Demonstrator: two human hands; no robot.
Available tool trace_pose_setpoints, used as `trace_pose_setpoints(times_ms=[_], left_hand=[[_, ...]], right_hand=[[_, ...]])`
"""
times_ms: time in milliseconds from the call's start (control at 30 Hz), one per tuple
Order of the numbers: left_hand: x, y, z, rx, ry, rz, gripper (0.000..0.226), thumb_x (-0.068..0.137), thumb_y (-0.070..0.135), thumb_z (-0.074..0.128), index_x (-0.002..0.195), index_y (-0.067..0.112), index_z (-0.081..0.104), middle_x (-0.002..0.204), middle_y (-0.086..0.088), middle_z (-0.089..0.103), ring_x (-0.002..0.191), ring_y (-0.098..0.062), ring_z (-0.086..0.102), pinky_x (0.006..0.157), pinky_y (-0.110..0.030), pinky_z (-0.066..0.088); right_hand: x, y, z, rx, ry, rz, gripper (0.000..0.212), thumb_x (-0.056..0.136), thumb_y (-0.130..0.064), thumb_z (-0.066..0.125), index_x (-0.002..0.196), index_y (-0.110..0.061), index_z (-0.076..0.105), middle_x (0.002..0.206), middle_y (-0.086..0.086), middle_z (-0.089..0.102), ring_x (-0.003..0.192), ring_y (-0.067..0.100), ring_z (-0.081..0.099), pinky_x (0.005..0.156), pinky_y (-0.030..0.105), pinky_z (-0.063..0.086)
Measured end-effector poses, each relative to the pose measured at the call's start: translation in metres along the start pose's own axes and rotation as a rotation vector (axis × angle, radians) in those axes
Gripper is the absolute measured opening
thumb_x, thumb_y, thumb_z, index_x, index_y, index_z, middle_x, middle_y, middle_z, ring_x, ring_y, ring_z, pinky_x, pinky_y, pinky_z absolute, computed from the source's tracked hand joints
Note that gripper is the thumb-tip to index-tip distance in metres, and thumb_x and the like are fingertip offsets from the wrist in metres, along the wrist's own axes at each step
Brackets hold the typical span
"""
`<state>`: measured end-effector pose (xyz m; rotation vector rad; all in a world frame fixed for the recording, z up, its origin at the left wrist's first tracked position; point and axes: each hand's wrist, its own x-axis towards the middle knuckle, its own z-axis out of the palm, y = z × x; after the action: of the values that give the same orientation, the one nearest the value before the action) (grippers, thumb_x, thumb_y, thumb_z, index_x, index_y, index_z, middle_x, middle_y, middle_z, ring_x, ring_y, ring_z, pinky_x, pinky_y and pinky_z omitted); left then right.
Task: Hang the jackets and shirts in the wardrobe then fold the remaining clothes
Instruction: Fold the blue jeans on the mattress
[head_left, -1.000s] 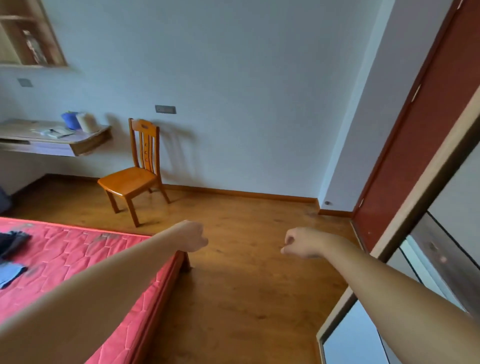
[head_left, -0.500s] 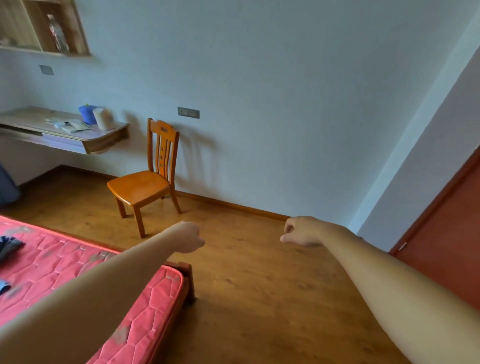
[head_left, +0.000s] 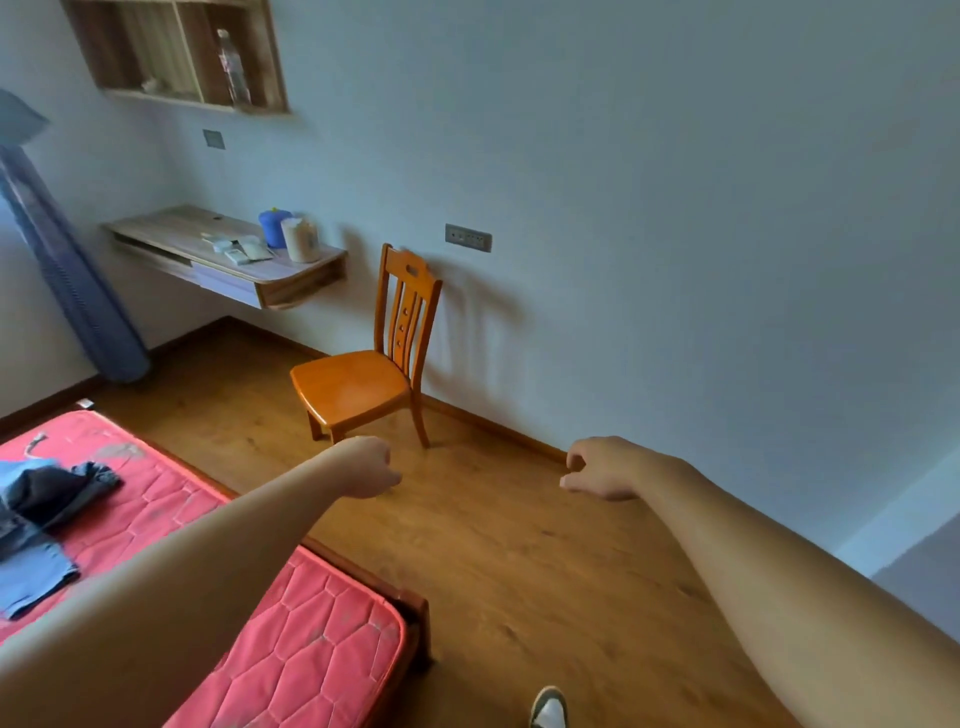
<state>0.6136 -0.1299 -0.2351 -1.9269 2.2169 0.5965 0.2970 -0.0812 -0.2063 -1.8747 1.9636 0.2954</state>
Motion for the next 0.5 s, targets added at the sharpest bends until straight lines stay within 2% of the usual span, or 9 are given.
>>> trace_pose_setpoints(times_ms=[100, 233, 500], left_hand=[[0.054, 0.004, -0.022, -0.05, 0.017, -0.051, 0.029, 0.098, 0.035, 0.058, 0.115, 0.012, 0.064, 0.102, -0.002, 0.066, 0.093, -0.016, 0.064, 0.086, -0.032, 0.057], [0.123, 0.014, -0.049, -0.121, 0.061, -0.131, 0.023, 0.099, 0.033, 0.059, 0.111, 0.014, 0.065, 0.098, -0.001, 0.065, 0.088, -0.013, 0.064, 0.08, -0.025, 0.055], [0.216, 0.006, -0.082, -0.182, 0.096, -0.274, 0.028, 0.097, 0.032, 0.058, 0.12, 0.017, 0.062, 0.104, 0.001, 0.065, 0.092, -0.013, 0.064, 0.086, -0.028, 0.058]], right_hand=[[0.065, 0.004, -0.026, -0.026, -0.015, -0.061, 0.044, 0.094, -0.05, 0.057, 0.131, -0.026, 0.057, 0.133, 0.0, 0.058, 0.115, 0.018, 0.056, 0.097, 0.036, 0.049], [0.152, 0.013, -0.073, -0.049, -0.022, -0.133, 0.043, 0.096, -0.047, 0.057, 0.132, -0.025, 0.056, 0.133, 0.001, 0.057, 0.109, 0.017, 0.054, 0.086, 0.031, 0.045], [0.297, 0.001, -0.137, -0.075, -0.064, -0.26, 0.041, 0.097, -0.044, 0.058, 0.131, -0.023, 0.055, 0.132, 0.003, 0.059, 0.109, 0.019, 0.058, 0.087, 0.03, 0.048]])
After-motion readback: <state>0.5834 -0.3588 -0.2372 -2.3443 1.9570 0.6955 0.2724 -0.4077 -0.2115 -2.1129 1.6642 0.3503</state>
